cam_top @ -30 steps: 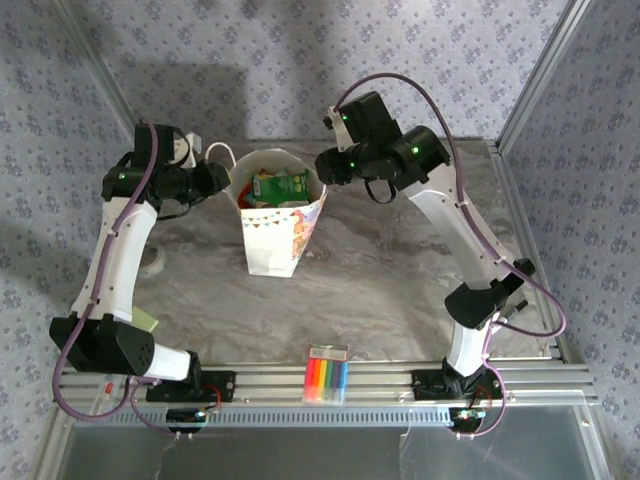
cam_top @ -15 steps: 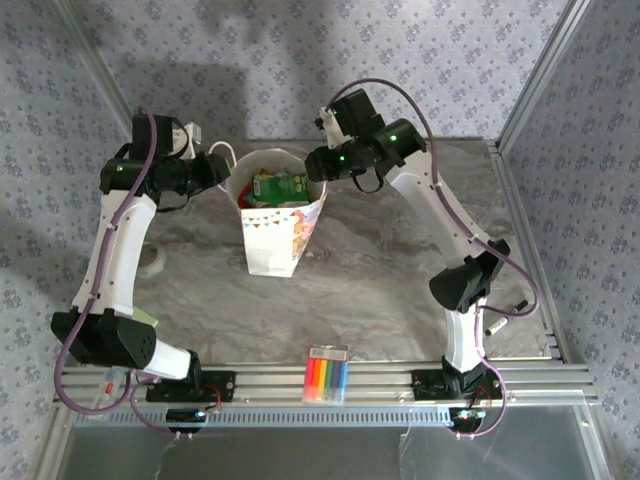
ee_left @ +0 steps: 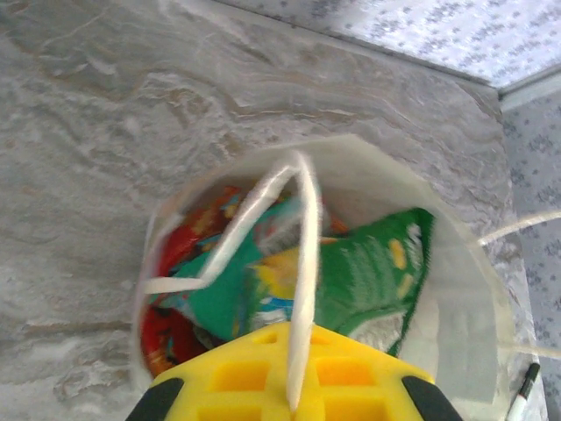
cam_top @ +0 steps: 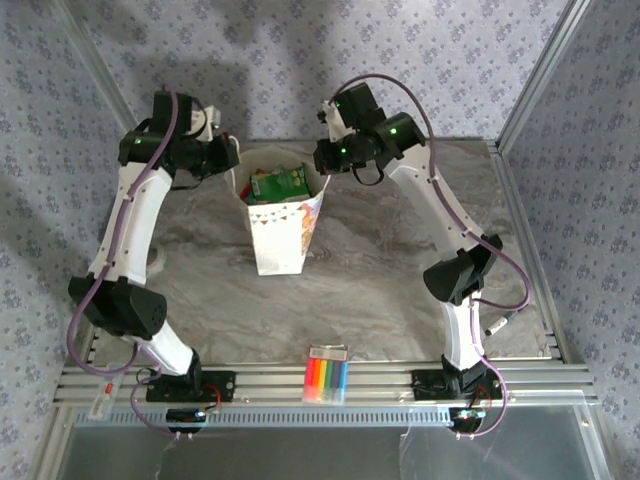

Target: Place the snacks into the paper bag

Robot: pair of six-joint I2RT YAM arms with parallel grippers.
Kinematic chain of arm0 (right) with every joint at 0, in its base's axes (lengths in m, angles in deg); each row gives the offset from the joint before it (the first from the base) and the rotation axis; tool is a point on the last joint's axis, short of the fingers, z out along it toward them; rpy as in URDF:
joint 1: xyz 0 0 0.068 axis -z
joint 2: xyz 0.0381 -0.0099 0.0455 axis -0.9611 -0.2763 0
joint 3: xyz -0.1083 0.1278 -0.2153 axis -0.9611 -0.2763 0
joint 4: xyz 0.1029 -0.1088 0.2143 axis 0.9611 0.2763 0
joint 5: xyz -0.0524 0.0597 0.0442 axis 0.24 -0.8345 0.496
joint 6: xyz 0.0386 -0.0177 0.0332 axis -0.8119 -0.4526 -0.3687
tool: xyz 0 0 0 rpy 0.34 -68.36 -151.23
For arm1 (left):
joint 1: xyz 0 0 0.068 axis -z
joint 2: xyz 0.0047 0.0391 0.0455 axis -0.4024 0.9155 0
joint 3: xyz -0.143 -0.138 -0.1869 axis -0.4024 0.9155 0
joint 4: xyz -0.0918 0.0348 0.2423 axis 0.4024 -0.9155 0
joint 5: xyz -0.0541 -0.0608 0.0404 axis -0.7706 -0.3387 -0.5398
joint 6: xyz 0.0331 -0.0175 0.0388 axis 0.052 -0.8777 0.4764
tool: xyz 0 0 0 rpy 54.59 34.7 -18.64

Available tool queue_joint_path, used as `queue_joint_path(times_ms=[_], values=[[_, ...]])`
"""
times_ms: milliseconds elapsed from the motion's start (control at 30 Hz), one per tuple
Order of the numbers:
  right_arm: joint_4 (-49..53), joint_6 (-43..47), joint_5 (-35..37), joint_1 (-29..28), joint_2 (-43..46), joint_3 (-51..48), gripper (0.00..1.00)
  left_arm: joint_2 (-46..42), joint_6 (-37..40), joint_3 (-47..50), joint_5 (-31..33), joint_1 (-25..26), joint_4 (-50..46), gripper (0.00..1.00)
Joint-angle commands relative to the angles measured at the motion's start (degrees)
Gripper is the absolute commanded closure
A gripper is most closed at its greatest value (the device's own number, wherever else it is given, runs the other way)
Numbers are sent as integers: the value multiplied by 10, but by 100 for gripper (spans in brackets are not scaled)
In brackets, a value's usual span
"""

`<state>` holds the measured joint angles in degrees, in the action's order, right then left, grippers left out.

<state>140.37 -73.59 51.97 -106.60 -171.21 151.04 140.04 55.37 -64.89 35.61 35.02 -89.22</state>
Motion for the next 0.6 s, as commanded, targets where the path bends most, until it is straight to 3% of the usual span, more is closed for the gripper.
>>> queue_joint_path(times_ms=[0,367,567], values=[[-9,-5,-14,15,14,68,100,9,14,-87,-6,34,-19,100],[-13,-1,-44,82,54,129,100,106,-8,-325,7,112,-43,100],[0,8,-61,129,81,108,100,123,-11,-351,26,153,-33,100]])
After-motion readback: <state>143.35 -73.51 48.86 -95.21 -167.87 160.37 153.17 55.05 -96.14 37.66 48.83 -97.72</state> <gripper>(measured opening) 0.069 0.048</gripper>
